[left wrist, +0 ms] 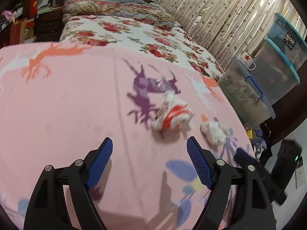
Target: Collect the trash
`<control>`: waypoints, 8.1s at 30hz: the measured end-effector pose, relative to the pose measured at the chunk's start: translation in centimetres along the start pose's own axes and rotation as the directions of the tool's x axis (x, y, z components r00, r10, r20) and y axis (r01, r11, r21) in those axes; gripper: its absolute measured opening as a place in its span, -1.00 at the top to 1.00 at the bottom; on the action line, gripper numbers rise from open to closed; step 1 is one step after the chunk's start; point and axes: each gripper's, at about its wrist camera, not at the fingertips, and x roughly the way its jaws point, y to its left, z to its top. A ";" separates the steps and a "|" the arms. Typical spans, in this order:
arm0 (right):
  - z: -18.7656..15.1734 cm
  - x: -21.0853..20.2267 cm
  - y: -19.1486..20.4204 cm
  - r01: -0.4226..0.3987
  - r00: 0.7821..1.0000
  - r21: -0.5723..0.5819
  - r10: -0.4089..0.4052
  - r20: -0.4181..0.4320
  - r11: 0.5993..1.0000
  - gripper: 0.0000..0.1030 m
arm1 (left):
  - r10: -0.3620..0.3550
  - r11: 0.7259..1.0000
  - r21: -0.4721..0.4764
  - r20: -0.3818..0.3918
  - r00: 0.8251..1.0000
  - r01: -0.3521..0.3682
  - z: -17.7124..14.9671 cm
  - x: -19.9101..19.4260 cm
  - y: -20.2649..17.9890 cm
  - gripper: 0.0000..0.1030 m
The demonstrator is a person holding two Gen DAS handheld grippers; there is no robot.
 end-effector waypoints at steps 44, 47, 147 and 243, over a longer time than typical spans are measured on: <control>3.9 -13.4 -43.1 0.303 0.945 0.479 -0.325 -0.038 0.824 0.08 | -0.189 0.792 0.451 -0.460 0.868 0.412 -0.1 27.1 -51.3 0.27; 4.6 -11.8 -44.7 0.319 0.946 0.444 -0.306 -0.103 0.837 0.07 | -0.138 0.799 0.461 -0.485 0.863 0.387 -1.0 30.8 -52.8 0.26; -11.0 -24.2 0.2 0.198 0.819 0.533 -0.438 0.371 0.822 -0.93 | -0.029 0.830 0.527 0.372 0.928 -0.186 -8.3 -10.9 -19.1 -0.83; -11.7 -22.4 0.0 0.165 0.844 0.528 -0.396 0.361 0.833 -0.94 | -0.067 0.809 0.570 0.333 0.941 -0.144 -8.0 -10.1 -19.0 -0.83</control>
